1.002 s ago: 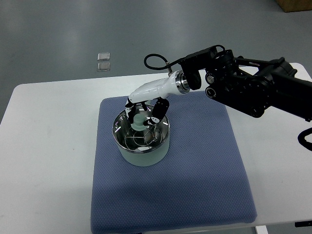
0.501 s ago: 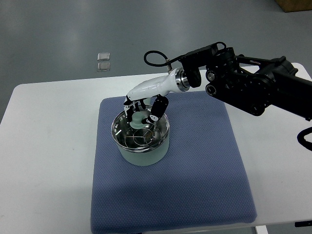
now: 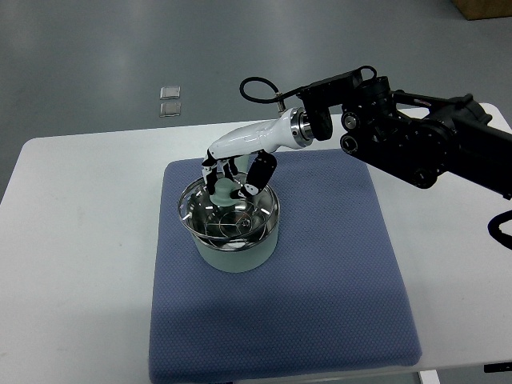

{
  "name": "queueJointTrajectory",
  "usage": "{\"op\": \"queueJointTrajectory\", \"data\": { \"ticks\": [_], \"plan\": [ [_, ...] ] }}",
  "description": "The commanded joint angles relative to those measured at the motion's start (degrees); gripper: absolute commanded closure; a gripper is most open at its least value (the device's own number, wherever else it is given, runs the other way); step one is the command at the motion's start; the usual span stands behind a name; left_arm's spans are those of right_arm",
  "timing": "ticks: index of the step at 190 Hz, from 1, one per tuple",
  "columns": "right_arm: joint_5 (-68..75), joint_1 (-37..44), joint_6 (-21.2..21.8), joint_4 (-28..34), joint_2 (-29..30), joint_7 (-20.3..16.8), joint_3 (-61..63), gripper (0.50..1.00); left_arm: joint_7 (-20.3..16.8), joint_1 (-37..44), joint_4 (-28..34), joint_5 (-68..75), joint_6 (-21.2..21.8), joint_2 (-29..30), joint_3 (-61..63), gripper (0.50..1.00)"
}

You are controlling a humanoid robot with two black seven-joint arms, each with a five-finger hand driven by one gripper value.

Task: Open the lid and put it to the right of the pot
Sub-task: 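Tighten the right hand grip on the knob and lift the lid, then carry the glass lid away from the pot and lower it onto the mat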

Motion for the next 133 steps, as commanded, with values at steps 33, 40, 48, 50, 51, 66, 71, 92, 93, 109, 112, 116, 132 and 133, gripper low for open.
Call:
{"op": "queueJointTrajectory", "data": {
  "ticks": [33,40,48,50,51,66,71,92,93,109,112,116,132,133],
  "plan": [
    [0.3,0.51,0.72,0.17,-1.68,0.09,2.59,1.0,0.0,0.0,0.0,0.0,0.0,0.0,0.01,0.5],
    [0.48,0.6,0.72,0.17,-2.12,0.09,2.68,1.0,0.0,0.0,-0.09,0.0,0.0,0.0,0.01,0.5],
    [0.48,0.6,0.9,0.26,-2.82,0.18,2.68,1.0,0.0,0.0,0.0,0.0,0.0,0.0,0.01,0.5],
    [0.48,0.6,0.9,0.35,-3.0,0.27,2.68,1.0,0.0,0.0,0.0,0.0,0.0,0.0,-0.08,0.5],
    [0.48,0.69,0.9,0.35,-3.17,0.35,2.68,1.0,0.0,0.0,0.0,0.0,0.0,0.0,-0.08,0.5],
    [0.65,1.48,0.9,0.44,-4.58,0.88,2.68,1.0,0.0,0.0,0.0,0.0,0.0,0.0,-0.08,0.5],
    [0.74,1.48,0.9,0.44,-5.45,1.06,2.68,1.0,0.0,0.0,0.0,0.0,0.0,0.0,0.01,0.5],
    [2.32,1.57,0.81,0.44,-9.49,1.85,2.68,1.0,0.0,0.0,0.0,0.0,0.0,0.0,0.01,0.5],
    [2.32,1.57,0.81,0.44,-9.5,1.85,2.68,1.0,0.0,0.0,0.0,0.0,0.0,0.0,0.01,0.5],
    [3.81,1.74,0.9,0.44,-12.13,2.64,2.59,1.0,0.08,0.0,0.0,0.0,0.0,0.0,0.01,0.5],
    [3.82,1.66,0.9,0.44,-12.49,2.82,2.59,1.0,0.0,0.0,0.0,0.0,0.0,0.0,0.01,0.5],
    [3.9,1.57,0.9,0.44,-12.93,2.9,2.59,1.0,0.0,0.0,0.0,0.0,0.0,0.0,0.01,0.5],
    [3.9,0.95,0.72,0.44,-14.86,3.08,2.41,1.0,0.0,0.0,0.0,0.0,0.0,0.0,-0.08,0.5],
    [3.9,0.87,0.64,0.44,-15.12,3.08,2.41,1.0,0.0,0.0,0.0,0.0,0.0,0.0,0.01,0.5]
  ]
}}
